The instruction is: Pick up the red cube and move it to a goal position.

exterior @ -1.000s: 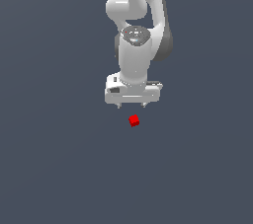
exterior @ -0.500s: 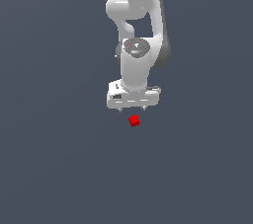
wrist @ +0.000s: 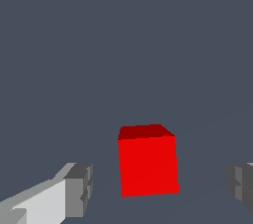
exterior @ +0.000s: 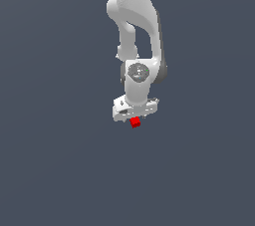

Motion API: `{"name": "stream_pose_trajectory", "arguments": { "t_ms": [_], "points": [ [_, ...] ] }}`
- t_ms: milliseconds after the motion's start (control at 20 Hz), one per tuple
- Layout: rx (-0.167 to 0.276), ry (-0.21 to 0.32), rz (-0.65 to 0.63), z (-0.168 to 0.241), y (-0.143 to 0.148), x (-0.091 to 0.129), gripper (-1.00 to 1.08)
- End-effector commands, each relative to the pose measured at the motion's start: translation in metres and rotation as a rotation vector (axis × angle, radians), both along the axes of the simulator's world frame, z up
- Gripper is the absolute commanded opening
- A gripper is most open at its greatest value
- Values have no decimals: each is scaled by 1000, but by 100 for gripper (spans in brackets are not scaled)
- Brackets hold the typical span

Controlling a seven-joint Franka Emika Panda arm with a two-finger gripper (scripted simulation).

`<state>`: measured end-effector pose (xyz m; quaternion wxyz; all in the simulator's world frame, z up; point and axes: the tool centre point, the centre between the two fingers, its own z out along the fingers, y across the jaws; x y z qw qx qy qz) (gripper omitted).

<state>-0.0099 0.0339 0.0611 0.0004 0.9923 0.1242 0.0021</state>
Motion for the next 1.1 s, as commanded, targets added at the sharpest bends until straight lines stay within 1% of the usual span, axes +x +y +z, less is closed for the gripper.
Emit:
{"name": "stream_pose_trajectory", "arguments": {
  "t_ms": [0,200,450,500,1050],
  "points": [
    [1,1,31,-17,2,-2,100],
    [1,3,60,-34,4,-3,100],
    [1,4,72,-41,4,-3,100],
    [1,4,72,-41,4,-3,-100],
    [1,4,72,-40,4,-3,-100]
  ]
}}
